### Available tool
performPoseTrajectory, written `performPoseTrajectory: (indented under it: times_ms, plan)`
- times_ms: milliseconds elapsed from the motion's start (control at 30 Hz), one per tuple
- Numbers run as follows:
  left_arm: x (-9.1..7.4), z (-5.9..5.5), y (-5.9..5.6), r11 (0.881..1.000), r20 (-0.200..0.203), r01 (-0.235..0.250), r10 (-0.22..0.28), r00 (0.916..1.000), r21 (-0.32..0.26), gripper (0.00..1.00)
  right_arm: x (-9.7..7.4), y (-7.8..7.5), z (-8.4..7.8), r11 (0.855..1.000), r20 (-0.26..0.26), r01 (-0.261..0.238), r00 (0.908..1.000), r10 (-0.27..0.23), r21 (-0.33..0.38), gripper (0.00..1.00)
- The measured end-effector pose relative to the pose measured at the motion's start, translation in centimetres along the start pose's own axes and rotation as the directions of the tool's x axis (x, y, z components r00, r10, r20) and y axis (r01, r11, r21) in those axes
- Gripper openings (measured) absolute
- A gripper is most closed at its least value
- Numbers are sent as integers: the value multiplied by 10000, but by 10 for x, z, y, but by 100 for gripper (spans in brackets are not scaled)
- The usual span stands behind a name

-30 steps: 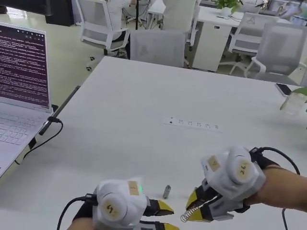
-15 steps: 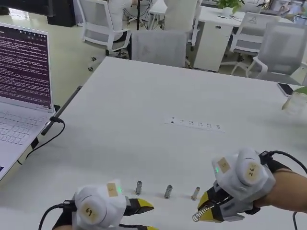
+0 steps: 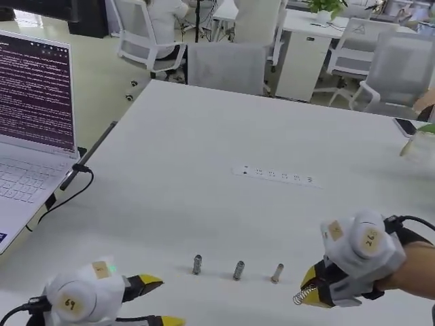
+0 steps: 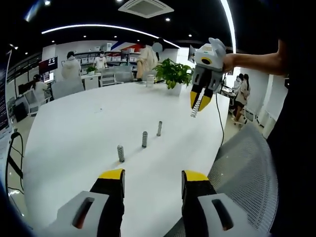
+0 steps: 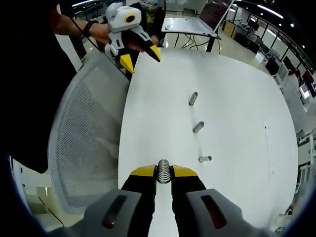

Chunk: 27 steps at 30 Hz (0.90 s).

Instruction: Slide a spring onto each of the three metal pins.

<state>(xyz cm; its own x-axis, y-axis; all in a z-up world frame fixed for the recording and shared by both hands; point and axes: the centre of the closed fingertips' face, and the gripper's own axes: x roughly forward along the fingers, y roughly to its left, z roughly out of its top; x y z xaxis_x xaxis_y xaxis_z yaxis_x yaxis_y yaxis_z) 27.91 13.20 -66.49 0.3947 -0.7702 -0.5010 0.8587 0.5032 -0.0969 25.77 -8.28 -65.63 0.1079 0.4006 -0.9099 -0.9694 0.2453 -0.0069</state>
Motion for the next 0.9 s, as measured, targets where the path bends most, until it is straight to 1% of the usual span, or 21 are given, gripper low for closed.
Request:
performPoseTrajectory:
  times_ms: [167, 267, 300, 367, 467, 667, 800, 900]
  plan:
    - [-8, -7, 12, 9984, -58, -491, 490, 9988, -290, 45, 1, -8, -11, 9998, -159, 78, 9998, -75, 185, 8]
    - [-11, -8, 17, 9968, -47, -684, 683, 9977, -416, 48, 4, -16, -16, 9991, -257, 244, 9994, -234, 357, 8]
    - [-12, -9, 21, 9958, -46, -805, 804, 9968, -446, 49, 5, -18, -18, 9988, -282, 260, 9993, -248, 423, 8]
    - [-13, -9, 24, 9941, -71, -947, 945, 9955, -525, 53, 8, -26, -21, 9979, -376, 497, 9981, -481, 416, 8]
    - [-14, -11, 28, 9918, -90, -1125, 1122, 9936, -603, 56, 13, -32, -25, 9975, -504, 567, 9972, -546, 419, 8]
    - [-17, -12, 34, 9883, -57, -1313, 1313, 9913, -769, 58, 16, -45, -25, 9969, -514, 613, 9969, -587, 497, 8]
    - [-18, -13, 35, 9874, -64, -1356, 1355, 9908, -820, 58, 21, -55, -26, 9969, -617, 605, 9964, -574, 497, 8]
    - [-19, -13, 36, 9866, -63, -1389, 1389, 9903, -851, 58, 24, -63, -24, 9963, -642, 708, 9956, -677, 479, 8]
